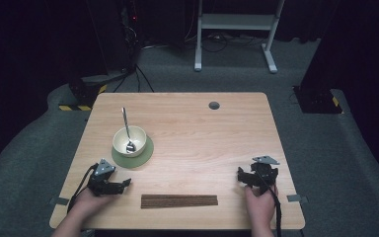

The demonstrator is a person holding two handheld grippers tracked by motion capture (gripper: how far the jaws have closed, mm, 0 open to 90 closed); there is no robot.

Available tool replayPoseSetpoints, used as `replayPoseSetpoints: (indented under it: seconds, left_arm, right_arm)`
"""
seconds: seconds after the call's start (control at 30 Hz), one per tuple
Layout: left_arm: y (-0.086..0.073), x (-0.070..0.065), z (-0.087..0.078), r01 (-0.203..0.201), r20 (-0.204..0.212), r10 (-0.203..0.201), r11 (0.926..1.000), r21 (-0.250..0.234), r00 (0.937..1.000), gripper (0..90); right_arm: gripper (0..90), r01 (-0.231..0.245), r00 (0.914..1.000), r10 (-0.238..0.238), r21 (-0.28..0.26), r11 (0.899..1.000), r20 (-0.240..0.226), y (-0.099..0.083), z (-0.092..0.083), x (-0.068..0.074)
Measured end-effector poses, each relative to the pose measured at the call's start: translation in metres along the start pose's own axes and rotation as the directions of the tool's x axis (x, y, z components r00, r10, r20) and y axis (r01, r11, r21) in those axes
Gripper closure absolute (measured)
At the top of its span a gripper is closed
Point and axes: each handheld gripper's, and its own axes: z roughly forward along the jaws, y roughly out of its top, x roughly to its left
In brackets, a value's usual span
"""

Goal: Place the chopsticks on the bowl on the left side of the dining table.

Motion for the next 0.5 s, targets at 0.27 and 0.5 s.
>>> replayPoseSetpoints:
  seconds: [0.27, 0.5]
  left_arm:
    - [0.0, -0.0001, -0.0003, -0.003, -0.003, 0.003, 1.0, 0.002, 1.0, 15.6]
    - [-0.0001, 0.0001, -0.0003, -0.004, 0.0, 0.004, 1.0, 0.0, 1.0, 15.5]
  right_arm:
    - [9.6, -0.015, 0.9997, 0.015, -0.022, 1.0, 0.02, -0.0007, 0.0017, 0.0023]
    - [9.6, -0.012, 0.9998, 0.012, -0.021, 1.0, 0.016, -0.0011, 0.0012, 0.0019]
